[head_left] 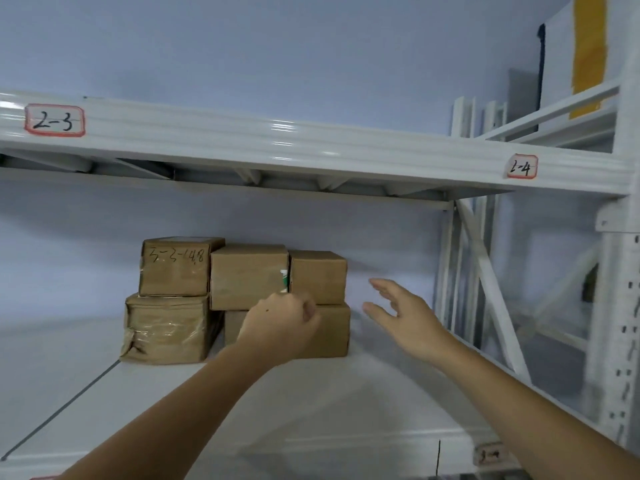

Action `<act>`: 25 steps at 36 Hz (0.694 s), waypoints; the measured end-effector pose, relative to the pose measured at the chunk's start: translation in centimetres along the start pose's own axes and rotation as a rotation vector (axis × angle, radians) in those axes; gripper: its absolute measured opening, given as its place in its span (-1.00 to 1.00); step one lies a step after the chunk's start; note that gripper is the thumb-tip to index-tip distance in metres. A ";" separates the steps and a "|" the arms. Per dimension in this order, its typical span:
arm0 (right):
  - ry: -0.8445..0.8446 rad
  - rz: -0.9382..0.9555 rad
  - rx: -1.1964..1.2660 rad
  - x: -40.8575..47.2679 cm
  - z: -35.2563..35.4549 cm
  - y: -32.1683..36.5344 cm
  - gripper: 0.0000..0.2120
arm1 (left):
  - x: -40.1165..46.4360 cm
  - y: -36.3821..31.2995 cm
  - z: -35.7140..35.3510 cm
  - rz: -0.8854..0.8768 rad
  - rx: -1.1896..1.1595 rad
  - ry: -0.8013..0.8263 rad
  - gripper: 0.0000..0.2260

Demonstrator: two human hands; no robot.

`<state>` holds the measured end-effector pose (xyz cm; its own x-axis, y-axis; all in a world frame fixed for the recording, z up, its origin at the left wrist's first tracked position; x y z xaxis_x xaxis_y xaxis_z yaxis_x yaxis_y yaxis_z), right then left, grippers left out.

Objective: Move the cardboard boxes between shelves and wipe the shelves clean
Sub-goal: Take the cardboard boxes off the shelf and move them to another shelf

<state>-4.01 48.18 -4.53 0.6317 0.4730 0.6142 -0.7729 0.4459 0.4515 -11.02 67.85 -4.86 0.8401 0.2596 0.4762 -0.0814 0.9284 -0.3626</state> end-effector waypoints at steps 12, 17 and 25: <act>0.366 -0.017 -0.459 -14.5 9.3 -1.9 -0.39 | -8.1 -15.1 -6.2 -0.385 -0.037 0.254 -0.64; 0.340 -0.113 -0.531 -21.9 17.0 -3.5 -0.39 | -13.1 -23.4 -8.2 -0.459 -0.045 0.304 -0.58; 0.280 -0.304 -0.562 -35.2 29.2 -7.2 -0.36 | -21.7 -36.8 -12.2 -0.566 -0.068 0.419 -0.50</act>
<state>-22.46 6.16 -10.50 0.8653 0.4094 0.2892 -0.4585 0.8796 0.1267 -19.70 24.79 -11.63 0.8804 -0.3948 0.2626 0.4510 0.8683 -0.2065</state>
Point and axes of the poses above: each hand's wrist, its own x-axis towards the middle knuckle, its own z-axis out of the back of the hand, y = z × x, the point moved 9 cm from there along x, towards the middle knuckle, and after that the axes turned 9 degrees about z, right-handed, at the moved point
